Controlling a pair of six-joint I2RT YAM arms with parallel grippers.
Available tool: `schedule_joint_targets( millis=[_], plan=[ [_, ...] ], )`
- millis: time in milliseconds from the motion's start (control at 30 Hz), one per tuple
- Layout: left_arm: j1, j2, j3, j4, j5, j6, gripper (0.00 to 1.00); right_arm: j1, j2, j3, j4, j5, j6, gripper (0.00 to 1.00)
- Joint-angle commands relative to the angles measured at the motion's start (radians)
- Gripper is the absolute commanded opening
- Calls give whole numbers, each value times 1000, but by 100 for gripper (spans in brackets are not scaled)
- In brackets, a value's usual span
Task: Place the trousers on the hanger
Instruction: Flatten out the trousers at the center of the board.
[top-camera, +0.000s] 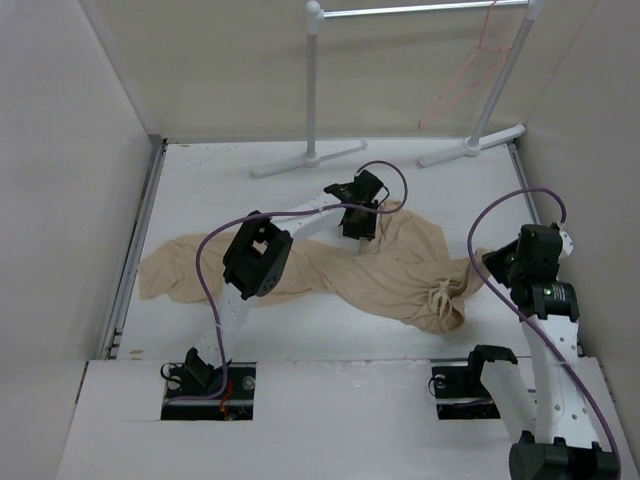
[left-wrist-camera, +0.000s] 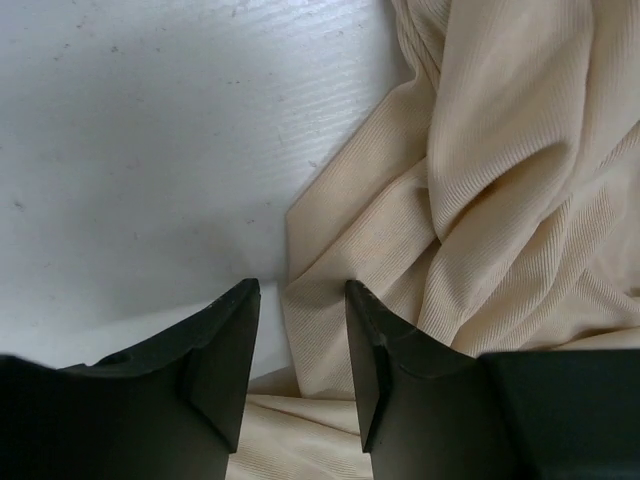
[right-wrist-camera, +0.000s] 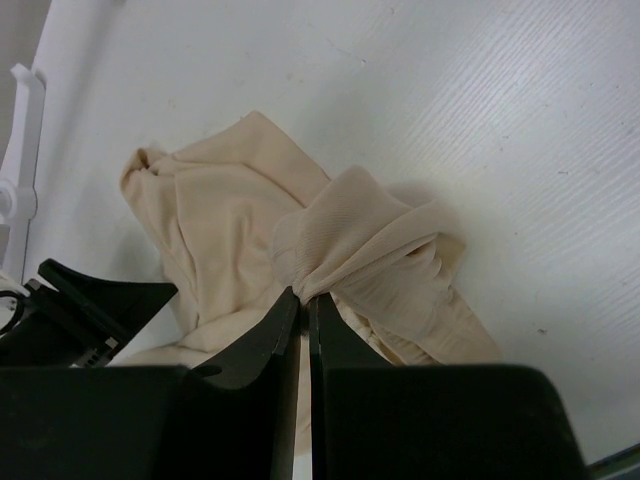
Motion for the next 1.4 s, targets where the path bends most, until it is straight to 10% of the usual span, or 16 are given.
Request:
schedule_joint_targets(
  millis=[0, 133, 467, 667, 800, 1067, 1367],
  plan=[
    [-8, 15, 15, -29, -11, 26, 32, 8, -17, 22, 42, -17, 3, 7],
    [18, -73, -18, 14, -126, -6, 0, -7, -29, 6, 39, -17, 2, 5],
    [344, -615, -76, -36, -597, 29, 0, -88, -31, -28, 74, -22, 9, 2],
    [628, -424, 167, -13, -956, 147, 7, -90, 106, 28, 172, -52, 48, 2],
    [724, -261, 294, -71, -741, 201, 44, -79, 256, 80, 283, -65, 74, 3],
    [714, -521, -260, 40, -675, -4, 45, -27, 572, 198, 369, -56, 74, 6],
    [770, -565, -426, 105, -459, -43, 52, -24, 572, 207, 366, 17, 29, 5]
  ],
)
